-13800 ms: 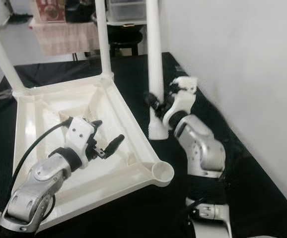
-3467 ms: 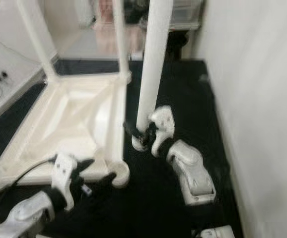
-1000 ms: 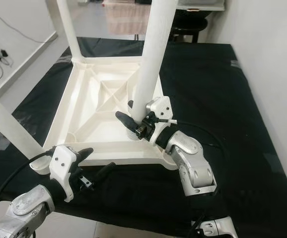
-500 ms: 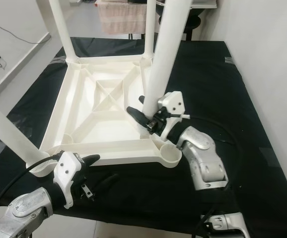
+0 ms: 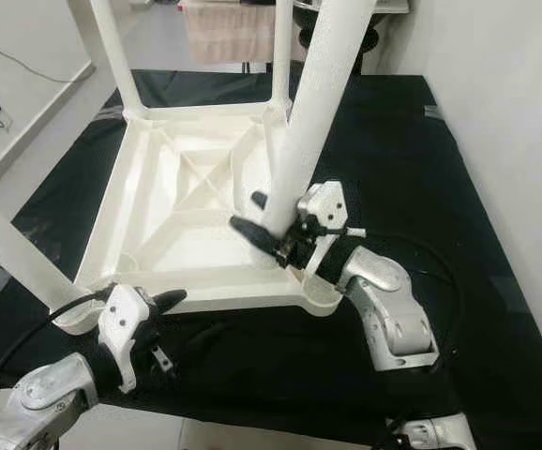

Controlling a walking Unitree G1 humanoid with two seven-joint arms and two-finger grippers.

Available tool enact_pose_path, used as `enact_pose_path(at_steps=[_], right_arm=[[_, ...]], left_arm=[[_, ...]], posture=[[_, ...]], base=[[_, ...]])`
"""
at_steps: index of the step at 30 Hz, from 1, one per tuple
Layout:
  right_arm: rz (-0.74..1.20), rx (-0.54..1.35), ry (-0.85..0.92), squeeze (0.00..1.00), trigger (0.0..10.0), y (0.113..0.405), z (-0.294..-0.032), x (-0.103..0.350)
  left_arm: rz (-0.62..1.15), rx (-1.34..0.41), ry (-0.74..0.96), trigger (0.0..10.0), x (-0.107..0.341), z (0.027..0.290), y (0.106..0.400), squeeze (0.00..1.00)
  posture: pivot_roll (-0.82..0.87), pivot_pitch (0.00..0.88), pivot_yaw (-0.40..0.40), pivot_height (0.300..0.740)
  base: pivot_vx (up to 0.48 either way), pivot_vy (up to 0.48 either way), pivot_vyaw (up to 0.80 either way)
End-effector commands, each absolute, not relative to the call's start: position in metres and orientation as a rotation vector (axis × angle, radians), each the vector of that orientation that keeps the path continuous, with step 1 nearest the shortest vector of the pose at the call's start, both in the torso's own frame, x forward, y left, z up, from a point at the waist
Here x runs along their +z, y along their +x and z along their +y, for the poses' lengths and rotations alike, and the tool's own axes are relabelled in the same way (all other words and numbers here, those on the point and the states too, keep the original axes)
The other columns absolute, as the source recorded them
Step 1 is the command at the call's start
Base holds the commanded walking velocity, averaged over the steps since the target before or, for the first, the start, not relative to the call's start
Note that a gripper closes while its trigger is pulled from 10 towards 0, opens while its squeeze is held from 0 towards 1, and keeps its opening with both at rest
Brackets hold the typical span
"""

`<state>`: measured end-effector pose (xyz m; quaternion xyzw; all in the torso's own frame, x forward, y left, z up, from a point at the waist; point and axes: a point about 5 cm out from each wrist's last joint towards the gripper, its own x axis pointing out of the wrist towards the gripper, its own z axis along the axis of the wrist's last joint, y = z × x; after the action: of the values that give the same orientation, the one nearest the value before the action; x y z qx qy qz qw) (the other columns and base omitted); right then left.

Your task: Building children table

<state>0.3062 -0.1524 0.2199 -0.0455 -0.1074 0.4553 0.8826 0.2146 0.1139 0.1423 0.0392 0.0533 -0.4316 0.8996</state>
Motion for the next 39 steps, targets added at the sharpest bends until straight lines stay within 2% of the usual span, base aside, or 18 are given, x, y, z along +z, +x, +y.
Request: enact_pose_path(at_steps=[1, 5, 7, 10, 13, 17, 18, 25, 33, 39], right_arm=[[-0.218, 0.996, -0.082, 0.00, 10.0, 0.305, -0.155, 0.222], [-0.202, 1.045, -0.102, 0.00, 10.0, 0.303, -0.162, 0.224], [-0.157, 1.096, -0.132, 0.00, 10.0, 0.303, -0.175, 0.225], [-0.151, 1.101, -0.135, 0.00, 10.0, 0.303, -0.176, 0.225], [-0.085, 1.102, -0.195, 0.00, 10.0, 0.301, -0.197, 0.226], [-0.047, 1.134, -0.217, 0.00, 10.0, 0.296, -0.203, 0.224], [0.013, 1.199, -0.235, 0.00, 10.0, 0.288, -0.210, 0.219], [0.031, 1.211, -0.235, 0.00, 10.0, 0.289, -0.229, 0.226], [0.040, 1.245, -0.229, 0.00, 10.0, 0.285, -0.234, 0.228], [0.096, 1.369, -0.256, 0.00, 10.0, 0.280, -0.215, 0.213]], left_arm=[[0.152, -0.974, 0.094, 10.0, 0.140, 0.111, 0.206, 0.00], [0.184, -1.070, 0.110, 10.0, 0.139, 0.107, 0.198, 0.00], [0.220, -1.157, 0.106, 10.0, 0.138, 0.104, 0.191, 0.00], [0.224, -1.166, 0.106, 10.0, 0.138, 0.104, 0.190, 0.00], [0.249, -1.220, 0.106, 10.0, 0.140, 0.103, 0.181, 0.00], [0.248, -1.222, 0.111, 10.0, 0.141, 0.104, 0.178, 0.00], [0.246, -1.220, 0.124, 10.0, 0.144, 0.109, 0.177, 0.00], [0.228, -1.233, 0.184, 10.0, 0.147, 0.116, 0.180, 0.00], [0.221, -1.242, 0.188, 10.0, 0.149, 0.117, 0.179, 0.00], [0.224, -1.254, 0.190, 10.0, 0.150, 0.117, 0.176, 0.00]], posture=[[-0.07, 0.211, 0.043, 0.740], [-0.07, 0.227, 0.044, 0.740], [-0.07, 0.245, 0.044, 0.740], [-0.07, 0.245, 0.044, 0.740], [-0.07, 0.284, 0.050, 0.740], [-0.06, 0.297, 0.055, 0.740], [-0.06, 0.314, 0.059, 0.740], [-0.05, 0.334, 0.070, 0.740], [-0.05, 0.347, 0.083, 0.740], [-0.04, 0.356, 0.092, 0.740]], base=[[0.000, 0.000, 0.00], [0.000, 0.000, 0.00], [0.000, 0.000, 0.00], [0.000, 0.000, 0.00], [0.000, 0.000, 0.00], [0.000, 0.000, 0.00], [0.000, 0.000, 0.00], [0.000, 0.000, 0.00], [0.000, 0.000, 0.00], [0.000, 0.000, 0.00]])
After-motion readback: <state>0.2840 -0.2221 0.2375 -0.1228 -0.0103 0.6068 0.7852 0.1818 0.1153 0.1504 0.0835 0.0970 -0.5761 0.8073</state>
